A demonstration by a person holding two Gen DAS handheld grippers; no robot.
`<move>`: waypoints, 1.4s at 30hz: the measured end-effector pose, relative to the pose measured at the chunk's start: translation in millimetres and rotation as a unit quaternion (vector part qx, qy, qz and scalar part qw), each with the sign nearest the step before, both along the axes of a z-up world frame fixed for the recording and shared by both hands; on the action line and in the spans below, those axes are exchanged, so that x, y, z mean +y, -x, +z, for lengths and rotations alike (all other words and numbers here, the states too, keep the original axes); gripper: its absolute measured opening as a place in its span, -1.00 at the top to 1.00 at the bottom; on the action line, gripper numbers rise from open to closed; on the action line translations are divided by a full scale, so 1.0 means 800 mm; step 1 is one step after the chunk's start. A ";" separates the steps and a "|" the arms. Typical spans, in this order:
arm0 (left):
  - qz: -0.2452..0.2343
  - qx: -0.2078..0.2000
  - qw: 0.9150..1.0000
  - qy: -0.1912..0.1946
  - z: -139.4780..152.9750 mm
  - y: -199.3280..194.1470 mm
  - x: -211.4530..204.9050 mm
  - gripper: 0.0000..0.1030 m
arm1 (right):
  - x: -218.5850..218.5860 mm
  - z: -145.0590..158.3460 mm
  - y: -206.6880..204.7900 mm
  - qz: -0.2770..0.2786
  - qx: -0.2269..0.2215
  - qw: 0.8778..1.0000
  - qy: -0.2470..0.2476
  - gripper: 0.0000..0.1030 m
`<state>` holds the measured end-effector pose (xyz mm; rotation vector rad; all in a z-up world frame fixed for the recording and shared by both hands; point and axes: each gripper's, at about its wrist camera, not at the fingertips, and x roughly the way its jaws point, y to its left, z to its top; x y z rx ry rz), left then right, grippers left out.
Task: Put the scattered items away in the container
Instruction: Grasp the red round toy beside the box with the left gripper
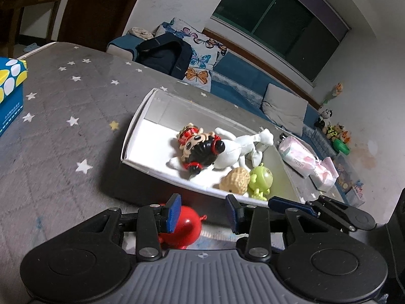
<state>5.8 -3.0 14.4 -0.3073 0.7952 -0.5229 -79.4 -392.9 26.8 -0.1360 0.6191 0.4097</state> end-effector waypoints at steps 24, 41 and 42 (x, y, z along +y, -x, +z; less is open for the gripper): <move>0.005 0.030 0.999 -0.037 -0.035 -0.009 0.002 0.21 | 0.020 -0.060 -0.025 -0.039 0.071 0.995 -0.060 -0.33; 0.003 0.063 0.998 0.031 -0.050 -0.028 0.028 0.20 | 0.032 -0.072 -0.045 -0.033 0.088 0.993 -0.076 -0.20; 0.004 0.066 0.997 0.038 -0.052 -0.030 0.030 0.20 | 0.033 -0.073 -0.046 -0.035 0.088 0.992 -0.078 -0.20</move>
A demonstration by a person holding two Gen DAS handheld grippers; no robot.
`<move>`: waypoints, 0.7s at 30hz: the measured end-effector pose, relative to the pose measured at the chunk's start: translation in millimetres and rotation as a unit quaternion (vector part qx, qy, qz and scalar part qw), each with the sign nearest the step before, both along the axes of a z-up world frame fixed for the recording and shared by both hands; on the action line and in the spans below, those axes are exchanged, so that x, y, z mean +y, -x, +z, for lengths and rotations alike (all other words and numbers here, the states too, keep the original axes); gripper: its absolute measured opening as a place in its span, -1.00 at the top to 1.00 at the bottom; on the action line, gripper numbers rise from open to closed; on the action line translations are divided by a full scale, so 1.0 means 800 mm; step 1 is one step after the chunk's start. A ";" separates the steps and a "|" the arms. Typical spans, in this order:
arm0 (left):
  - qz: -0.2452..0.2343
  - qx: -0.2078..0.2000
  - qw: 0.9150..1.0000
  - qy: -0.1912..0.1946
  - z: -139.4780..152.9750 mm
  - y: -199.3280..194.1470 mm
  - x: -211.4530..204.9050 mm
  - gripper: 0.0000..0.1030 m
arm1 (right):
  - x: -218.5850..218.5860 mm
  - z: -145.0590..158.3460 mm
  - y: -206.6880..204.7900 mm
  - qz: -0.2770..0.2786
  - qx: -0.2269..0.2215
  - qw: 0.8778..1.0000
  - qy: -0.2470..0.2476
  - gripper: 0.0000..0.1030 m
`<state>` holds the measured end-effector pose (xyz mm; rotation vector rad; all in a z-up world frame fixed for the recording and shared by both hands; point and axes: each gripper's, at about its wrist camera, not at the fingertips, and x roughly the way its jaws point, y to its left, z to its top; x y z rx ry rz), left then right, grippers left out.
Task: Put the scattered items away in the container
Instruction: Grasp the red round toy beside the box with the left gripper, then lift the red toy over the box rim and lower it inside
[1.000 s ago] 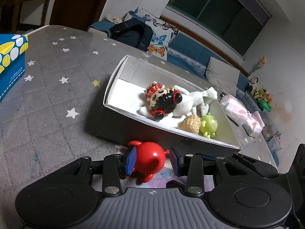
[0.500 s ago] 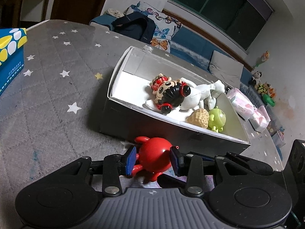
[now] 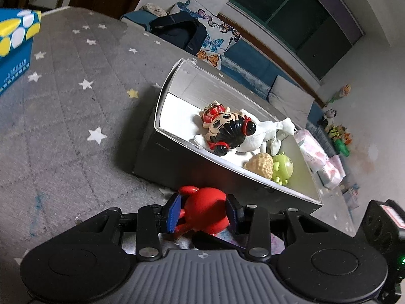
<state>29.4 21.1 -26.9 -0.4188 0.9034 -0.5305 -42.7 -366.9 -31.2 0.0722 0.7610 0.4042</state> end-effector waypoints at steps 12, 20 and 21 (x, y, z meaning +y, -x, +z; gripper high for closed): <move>0.012 0.030 0.997 0.066 -0.018 -0.015 0.018 0.20 | 0.004 -0.004 -0.010 -0.002 0.001 1.000 -0.026 0.06; 0.002 0.025 0.998 0.062 -0.013 -0.008 0.017 0.28 | 0.005 -0.001 -0.005 -0.004 0.000 1.000 -0.027 0.06; 0.001 0.023 0.998 0.060 -0.010 -0.005 0.018 0.28 | 0.005 -0.001 -0.005 -0.003 0.000 1.000 -0.026 0.06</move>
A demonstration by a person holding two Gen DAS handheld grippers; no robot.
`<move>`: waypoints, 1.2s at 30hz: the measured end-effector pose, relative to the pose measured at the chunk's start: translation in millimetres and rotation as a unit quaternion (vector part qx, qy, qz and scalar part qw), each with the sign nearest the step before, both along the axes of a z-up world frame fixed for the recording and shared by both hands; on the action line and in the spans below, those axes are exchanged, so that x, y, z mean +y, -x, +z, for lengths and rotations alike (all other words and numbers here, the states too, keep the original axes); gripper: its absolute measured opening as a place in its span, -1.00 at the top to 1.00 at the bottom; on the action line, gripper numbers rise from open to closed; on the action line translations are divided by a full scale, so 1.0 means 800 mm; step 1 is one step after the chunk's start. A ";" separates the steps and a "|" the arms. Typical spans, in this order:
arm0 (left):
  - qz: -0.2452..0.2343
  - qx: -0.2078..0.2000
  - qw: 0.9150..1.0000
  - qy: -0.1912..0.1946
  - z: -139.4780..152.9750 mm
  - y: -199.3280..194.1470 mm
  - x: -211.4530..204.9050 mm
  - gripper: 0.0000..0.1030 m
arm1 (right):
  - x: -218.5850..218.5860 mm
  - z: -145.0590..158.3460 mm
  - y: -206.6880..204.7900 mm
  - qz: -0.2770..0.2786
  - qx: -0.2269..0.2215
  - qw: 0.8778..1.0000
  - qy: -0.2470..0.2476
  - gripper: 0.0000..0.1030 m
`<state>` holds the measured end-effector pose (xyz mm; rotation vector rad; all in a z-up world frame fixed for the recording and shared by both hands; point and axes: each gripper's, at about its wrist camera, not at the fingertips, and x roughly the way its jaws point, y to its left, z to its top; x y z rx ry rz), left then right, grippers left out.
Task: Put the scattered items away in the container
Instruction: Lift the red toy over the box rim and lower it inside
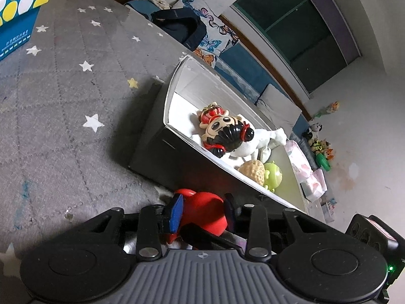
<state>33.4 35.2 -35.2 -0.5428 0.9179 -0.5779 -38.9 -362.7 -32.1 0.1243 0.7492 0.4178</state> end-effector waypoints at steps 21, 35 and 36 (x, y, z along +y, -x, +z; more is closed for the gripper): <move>-0.030 -0.096 0.995 0.006 0.094 -0.015 -0.052 0.28 | -0.043 0.092 -0.008 -0.026 -0.075 0.997 0.001 0.06; -0.029 -0.040 0.998 -0.025 0.063 -0.083 -0.066 0.28 | -0.062 0.058 -0.092 -0.011 0.022 0.999 -0.033 0.06; -0.030 -0.036 0.999 -0.027 0.061 -0.086 -0.066 0.28 | -0.063 0.055 -0.096 -0.012 0.031 0.999 -0.036 0.06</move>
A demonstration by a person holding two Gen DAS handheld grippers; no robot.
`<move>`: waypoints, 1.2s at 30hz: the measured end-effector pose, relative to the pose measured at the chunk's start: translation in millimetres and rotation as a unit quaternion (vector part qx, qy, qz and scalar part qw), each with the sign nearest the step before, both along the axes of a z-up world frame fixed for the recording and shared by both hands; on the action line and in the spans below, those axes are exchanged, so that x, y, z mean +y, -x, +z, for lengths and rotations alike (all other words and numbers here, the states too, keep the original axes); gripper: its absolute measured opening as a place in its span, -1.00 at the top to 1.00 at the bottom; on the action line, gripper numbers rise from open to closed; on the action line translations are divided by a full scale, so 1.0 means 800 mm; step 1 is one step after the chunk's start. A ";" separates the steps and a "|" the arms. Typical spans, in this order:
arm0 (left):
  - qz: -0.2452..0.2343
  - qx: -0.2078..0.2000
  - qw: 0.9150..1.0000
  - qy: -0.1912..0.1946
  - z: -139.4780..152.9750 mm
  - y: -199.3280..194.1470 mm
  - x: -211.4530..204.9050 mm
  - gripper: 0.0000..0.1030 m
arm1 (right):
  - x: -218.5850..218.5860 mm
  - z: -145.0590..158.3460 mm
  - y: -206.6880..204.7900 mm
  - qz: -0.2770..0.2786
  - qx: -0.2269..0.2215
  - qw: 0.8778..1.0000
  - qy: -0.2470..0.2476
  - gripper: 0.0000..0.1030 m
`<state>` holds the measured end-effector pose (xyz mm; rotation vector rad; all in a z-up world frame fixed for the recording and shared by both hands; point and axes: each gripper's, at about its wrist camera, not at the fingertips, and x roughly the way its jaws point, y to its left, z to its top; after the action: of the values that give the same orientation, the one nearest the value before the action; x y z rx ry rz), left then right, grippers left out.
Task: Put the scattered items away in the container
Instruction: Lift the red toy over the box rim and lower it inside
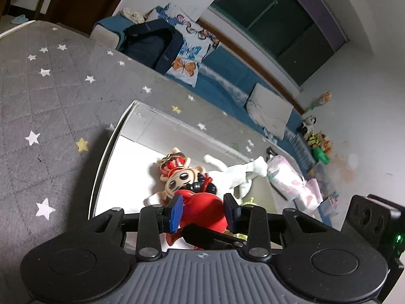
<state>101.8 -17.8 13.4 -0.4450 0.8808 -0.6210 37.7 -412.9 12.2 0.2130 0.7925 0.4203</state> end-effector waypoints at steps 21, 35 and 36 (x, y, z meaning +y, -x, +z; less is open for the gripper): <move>-0.031 0.035 0.997 -0.068 -0.021 -0.029 -0.018 0.23 | 0.005 -0.025 -0.045 -0.019 0.121 0.992 -0.006 0.06; -0.041 0.034 0.996 -0.078 -0.025 -0.031 -0.024 0.25 | 0.019 -0.026 -0.046 -0.017 0.118 0.992 0.042 0.05; -0.041 0.034 0.996 -0.078 -0.025 -0.031 -0.024 0.25 | 0.019 -0.026 -0.047 -0.017 0.119 0.992 0.040 0.05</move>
<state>126.3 -37.1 -6.5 -0.2913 1.0084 -0.6092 75.1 -398.0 -8.3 0.2025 1.0365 0.3341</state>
